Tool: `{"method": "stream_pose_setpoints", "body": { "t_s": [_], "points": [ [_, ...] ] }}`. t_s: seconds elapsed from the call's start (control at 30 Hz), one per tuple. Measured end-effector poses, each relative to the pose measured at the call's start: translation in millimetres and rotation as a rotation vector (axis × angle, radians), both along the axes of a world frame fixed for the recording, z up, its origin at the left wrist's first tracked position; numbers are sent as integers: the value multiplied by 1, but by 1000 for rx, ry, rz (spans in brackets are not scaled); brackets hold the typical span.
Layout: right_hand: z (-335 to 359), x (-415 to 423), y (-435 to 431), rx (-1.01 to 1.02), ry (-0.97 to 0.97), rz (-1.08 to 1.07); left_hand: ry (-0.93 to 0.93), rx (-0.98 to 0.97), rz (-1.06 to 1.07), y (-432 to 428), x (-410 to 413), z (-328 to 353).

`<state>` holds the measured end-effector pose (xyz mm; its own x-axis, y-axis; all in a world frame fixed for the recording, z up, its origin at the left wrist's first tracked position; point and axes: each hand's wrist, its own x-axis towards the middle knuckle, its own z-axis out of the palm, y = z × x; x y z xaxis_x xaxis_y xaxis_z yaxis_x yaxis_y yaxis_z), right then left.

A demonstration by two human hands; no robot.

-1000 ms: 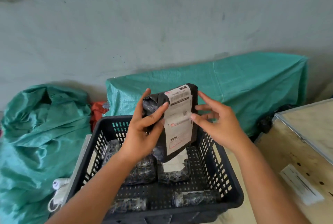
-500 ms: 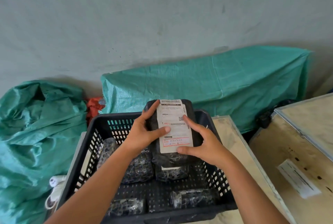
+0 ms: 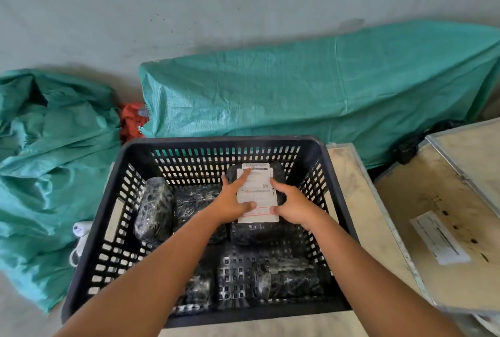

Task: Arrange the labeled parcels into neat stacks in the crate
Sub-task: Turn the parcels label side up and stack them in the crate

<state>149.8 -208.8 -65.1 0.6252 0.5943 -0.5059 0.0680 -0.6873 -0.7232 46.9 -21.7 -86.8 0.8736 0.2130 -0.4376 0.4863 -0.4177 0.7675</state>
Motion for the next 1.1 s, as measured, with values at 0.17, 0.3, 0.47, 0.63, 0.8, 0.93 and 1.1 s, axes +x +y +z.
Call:
{"method": "stream_pose_setpoints", "body": {
  "t_s": [0.17, 0.3, 0.47, 0.63, 0.8, 0.93, 1.1],
  "points": [
    [-33, 3, 8, -89, -60, 0, 37, 34, -47, 12, 0, -29],
    [-43, 8, 9, -94, -68, -7, 61, 22, -81, 16, 8, -36],
    [-39, 4, 7, -94, -64, -34, 124, 64, -67, 10, 11, -29],
    [-21, -11, 5, -175, -115, 25, 190, 216, -32, -13, 7, -12],
    [23, -24, -22, -250, -152, 214, 176, 329, -15, -38, -11, 15],
    [56, -45, -58, -310, -117, 278, -56, 188, -128, -46, -40, 45],
    [65, -78, -86, -455, -129, 390, 84, 169, -554, -80, -80, 50]
  ]
}}
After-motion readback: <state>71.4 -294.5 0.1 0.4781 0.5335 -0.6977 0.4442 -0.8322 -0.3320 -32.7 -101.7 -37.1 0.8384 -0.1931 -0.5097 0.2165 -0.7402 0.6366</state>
